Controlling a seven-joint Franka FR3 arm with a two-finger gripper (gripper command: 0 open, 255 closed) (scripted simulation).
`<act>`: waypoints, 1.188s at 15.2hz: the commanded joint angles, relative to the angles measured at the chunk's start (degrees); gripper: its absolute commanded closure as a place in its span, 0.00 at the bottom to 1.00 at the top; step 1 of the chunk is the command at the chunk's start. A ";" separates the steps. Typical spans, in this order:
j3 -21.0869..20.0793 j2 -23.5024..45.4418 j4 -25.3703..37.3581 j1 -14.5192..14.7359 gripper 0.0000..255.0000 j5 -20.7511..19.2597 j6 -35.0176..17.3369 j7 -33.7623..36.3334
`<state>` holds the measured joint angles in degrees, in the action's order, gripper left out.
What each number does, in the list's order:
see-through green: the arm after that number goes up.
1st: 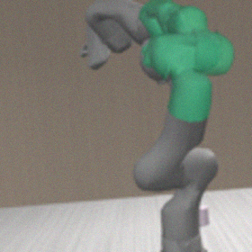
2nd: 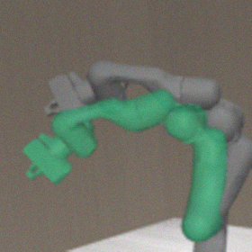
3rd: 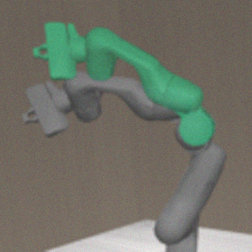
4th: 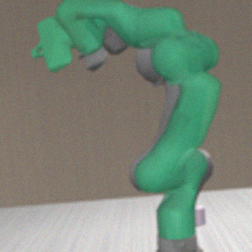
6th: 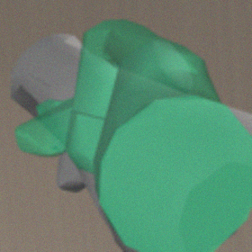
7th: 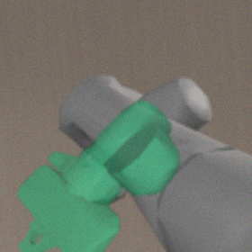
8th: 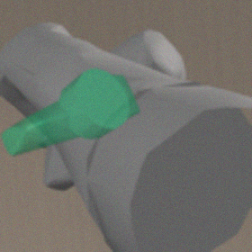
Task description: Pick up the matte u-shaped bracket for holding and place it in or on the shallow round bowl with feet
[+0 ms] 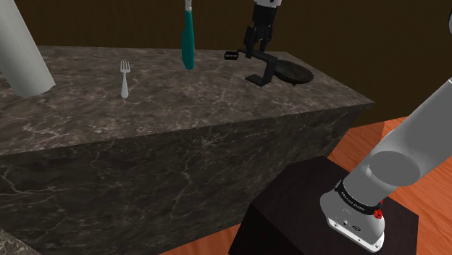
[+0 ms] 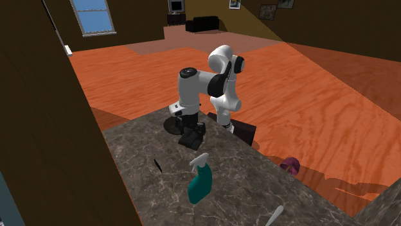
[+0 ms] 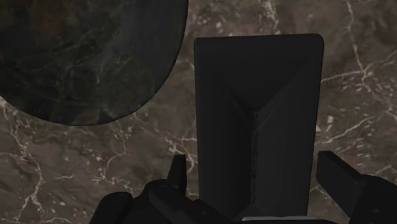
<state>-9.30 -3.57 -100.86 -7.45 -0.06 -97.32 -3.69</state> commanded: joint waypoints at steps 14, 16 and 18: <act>0.01 0.08 0.83 0.00 1.00 -0.01 0.74 0.00; 0.00 0.30 2.63 0.00 1.00 -0.05 2.33 0.01; -0.01 0.58 4.50 0.01 1.00 -0.09 3.93 0.03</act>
<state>-9.29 -3.02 -97.19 -7.46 -0.15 -94.22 -3.71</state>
